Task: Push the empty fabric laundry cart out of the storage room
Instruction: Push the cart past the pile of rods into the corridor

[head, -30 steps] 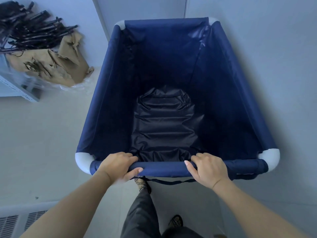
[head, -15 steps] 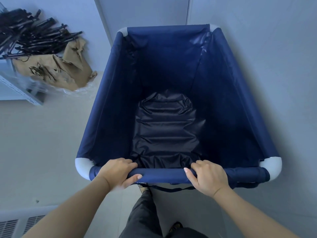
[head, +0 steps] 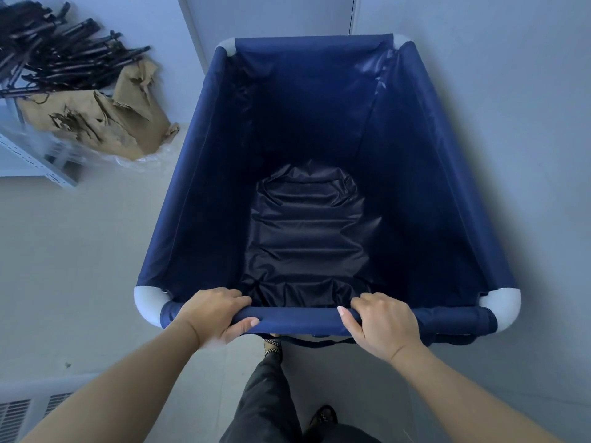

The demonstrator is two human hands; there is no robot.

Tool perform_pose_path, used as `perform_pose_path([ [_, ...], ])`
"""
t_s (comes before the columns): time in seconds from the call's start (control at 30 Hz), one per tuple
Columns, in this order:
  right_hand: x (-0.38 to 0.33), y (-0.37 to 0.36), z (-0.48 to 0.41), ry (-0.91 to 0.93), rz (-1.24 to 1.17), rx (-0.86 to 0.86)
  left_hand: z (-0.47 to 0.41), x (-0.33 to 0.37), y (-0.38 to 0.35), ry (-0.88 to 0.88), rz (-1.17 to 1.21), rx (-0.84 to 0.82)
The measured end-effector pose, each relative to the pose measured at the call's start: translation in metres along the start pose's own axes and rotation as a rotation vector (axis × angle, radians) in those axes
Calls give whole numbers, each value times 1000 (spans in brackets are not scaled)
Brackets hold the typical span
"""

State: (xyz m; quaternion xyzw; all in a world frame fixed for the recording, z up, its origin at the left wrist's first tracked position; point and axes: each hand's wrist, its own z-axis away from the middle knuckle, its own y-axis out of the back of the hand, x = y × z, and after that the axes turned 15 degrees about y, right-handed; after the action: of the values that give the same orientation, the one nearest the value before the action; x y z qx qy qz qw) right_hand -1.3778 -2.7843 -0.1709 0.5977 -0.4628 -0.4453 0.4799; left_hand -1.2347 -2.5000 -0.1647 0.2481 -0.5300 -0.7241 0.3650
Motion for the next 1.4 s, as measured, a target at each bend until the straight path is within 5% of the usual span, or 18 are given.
perform_pose_path([
  [1.4,5,-3,-17,-11,33,-2,-19,-7,5,-24,41,61],
])
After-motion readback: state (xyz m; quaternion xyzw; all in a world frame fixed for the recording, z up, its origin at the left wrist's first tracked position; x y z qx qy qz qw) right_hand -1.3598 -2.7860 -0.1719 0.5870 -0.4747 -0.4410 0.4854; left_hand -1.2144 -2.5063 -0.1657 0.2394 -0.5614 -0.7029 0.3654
